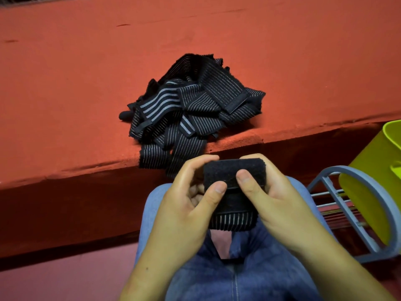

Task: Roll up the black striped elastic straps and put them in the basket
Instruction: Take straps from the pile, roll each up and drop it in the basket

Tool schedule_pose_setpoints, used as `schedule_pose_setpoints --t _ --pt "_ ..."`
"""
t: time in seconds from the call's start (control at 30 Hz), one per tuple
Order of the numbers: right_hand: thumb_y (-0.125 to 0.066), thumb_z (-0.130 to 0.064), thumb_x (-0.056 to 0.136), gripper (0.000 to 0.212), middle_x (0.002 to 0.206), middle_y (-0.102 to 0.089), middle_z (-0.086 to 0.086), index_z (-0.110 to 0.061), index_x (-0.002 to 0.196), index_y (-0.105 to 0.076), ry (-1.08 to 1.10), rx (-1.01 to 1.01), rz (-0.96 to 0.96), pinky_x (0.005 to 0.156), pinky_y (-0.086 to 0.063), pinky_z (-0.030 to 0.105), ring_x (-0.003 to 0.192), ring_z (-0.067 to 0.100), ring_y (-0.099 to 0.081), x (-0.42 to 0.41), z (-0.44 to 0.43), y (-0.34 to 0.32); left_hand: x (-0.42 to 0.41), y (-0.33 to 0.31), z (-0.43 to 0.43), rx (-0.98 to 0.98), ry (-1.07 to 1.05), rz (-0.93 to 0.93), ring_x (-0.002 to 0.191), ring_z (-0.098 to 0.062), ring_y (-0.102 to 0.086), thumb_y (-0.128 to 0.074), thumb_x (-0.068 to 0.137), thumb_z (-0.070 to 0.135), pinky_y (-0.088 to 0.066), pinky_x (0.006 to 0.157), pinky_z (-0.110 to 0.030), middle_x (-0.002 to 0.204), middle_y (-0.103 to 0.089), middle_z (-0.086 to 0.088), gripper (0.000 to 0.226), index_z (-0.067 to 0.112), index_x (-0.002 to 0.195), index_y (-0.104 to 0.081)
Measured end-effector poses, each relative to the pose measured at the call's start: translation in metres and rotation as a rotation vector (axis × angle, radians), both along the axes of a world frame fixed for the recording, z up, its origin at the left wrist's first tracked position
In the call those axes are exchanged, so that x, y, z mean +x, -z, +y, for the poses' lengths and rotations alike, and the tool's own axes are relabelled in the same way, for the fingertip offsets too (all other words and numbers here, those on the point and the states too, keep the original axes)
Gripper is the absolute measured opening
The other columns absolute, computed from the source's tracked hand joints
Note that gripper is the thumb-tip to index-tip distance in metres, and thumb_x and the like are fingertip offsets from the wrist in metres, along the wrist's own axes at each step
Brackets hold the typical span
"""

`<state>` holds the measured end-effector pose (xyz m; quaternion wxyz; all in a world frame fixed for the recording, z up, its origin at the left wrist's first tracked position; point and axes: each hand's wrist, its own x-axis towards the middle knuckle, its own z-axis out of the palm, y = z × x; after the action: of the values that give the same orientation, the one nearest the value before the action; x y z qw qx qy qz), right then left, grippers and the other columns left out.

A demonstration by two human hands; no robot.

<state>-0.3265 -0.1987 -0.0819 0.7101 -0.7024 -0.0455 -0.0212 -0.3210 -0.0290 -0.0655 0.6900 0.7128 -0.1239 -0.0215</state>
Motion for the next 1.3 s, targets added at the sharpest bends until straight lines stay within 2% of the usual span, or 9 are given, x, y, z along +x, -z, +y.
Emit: schedule_pose_setpoints --t 0.2,0.47,0.53,0.67,0.87,1.0,1.1,1.2,1.3 --pt "-0.061 -0.050 0.091 0.041 0.116 -0.079 0.001 -0.019 0.116 -0.071 -0.044 0.124 0.160 0.093 -0.058 0.024 0.112 0.013 -0.074 -0.001 -0.001 -0.002 0.000 0.002 -0.002 -0.009 -0.048 -0.080 0.101 -0.007 -0.069 -0.067 0.091 0.012 -0.054 0.080 -0.016 0.113 -0.070 0.008 0.032 0.024 0.120 -0.064" --pt "-0.062 -0.092 0.065 0.079 0.117 -0.079 0.010 -0.030 0.113 -0.078 -0.048 0.090 0.259 0.109 -0.051 0.056 0.117 0.027 -0.072 0.000 -0.001 -0.001 0.002 0.006 0.002 0.096 -0.098 -0.234 0.111 -0.014 -0.066 -0.068 0.089 0.003 -0.051 0.089 -0.018 0.120 -0.066 0.003 0.036 0.030 0.114 -0.066" --pt "-0.067 -0.090 0.067 0.081 0.120 -0.077 0.013 -0.027 0.117 -0.076 -0.046 0.098 0.251 0.110 -0.048 0.062 0.120 0.032 -0.070 0.000 -0.001 -0.001 0.001 0.008 0.001 0.093 -0.080 -0.238 0.118 -0.017 -0.064 -0.066 0.088 0.002 -0.050 0.093 -0.020 0.125 -0.064 0.004 0.038 0.031 0.113 -0.065" --pt "-0.063 -0.060 0.080 0.045 0.115 -0.079 0.008 -0.030 0.110 -0.078 -0.046 0.142 0.214 0.108 -0.052 0.051 0.114 0.024 -0.073 -0.002 -0.003 -0.003 -0.004 0.007 -0.002 0.037 0.008 -0.139 0.124 -0.010 -0.061 -0.066 0.089 0.006 -0.051 0.099 -0.024 0.130 -0.063 0.014 0.042 0.028 0.124 -0.057" --pt "-0.065 -0.043 0.082 0.026 0.115 -0.076 0.011 -0.034 0.103 -0.075 -0.101 0.117 0.216 0.091 -0.056 0.034 0.107 0.016 -0.072 -0.004 0.001 -0.003 -0.007 0.003 -0.008 0.039 0.014 -0.068 0.115 -0.004 -0.065 -0.058 0.095 0.027 -0.049 0.090 -0.012 0.133 -0.062 0.018 0.040 0.033 0.134 -0.049" --pt "-0.064 -0.061 0.092 0.039 0.110 -0.078 0.003 -0.027 0.108 -0.073 -0.029 0.037 0.191 0.088 -0.057 0.024 0.106 0.012 -0.074 -0.006 0.005 -0.003 -0.008 0.006 -0.013 0.038 0.011 -0.059 0.119 -0.010 -0.065 -0.054 0.097 0.025 -0.052 0.097 -0.023 0.134 -0.062 0.015 0.039 0.036 0.134 -0.049" --pt "-0.056 -0.074 0.079 0.048 0.105 -0.079 -0.006 -0.035 0.104 -0.072 -0.010 -0.025 0.154 0.085 -0.056 0.020 0.100 0.006 -0.074 -0.005 0.007 -0.003 -0.008 0.008 -0.011 0.056 0.014 -0.059 0.123 -0.012 -0.063 -0.054 0.099 0.025 -0.052 0.101 -0.028 0.138 -0.060 0.013 0.040 0.036 0.137 -0.048" --pt "-0.061 -0.063 0.087 0.037 0.102 -0.080 -0.005 -0.031 0.102 -0.072 0.011 -0.031 0.113 0.082 -0.057 0.022 0.095 0.006 -0.075 -0.004 0.007 -0.003 -0.007 0.007 -0.008 0.101 0.031 -0.047 0.126 -0.009 -0.061 -0.054 0.100 0.031 -0.050 0.105 -0.028 0.138 -0.059 0.015 0.047 0.038 0.145 -0.042" --pt "-0.059 -0.052 0.087 0.031 0.097 -0.079 -0.005 -0.025 0.101 -0.070 0.061 -0.038 0.064 0.078 -0.057 0.022 0.089 0.006 -0.075 -0.004 0.005 -0.005 -0.005 0.004 -0.006 0.104 0.019 0.003 0.113 0.002 -0.065 -0.057 0.100 0.039 -0.049 0.092 -0.012 0.122 -0.068 0.019 0.045 0.037 0.143 -0.046"
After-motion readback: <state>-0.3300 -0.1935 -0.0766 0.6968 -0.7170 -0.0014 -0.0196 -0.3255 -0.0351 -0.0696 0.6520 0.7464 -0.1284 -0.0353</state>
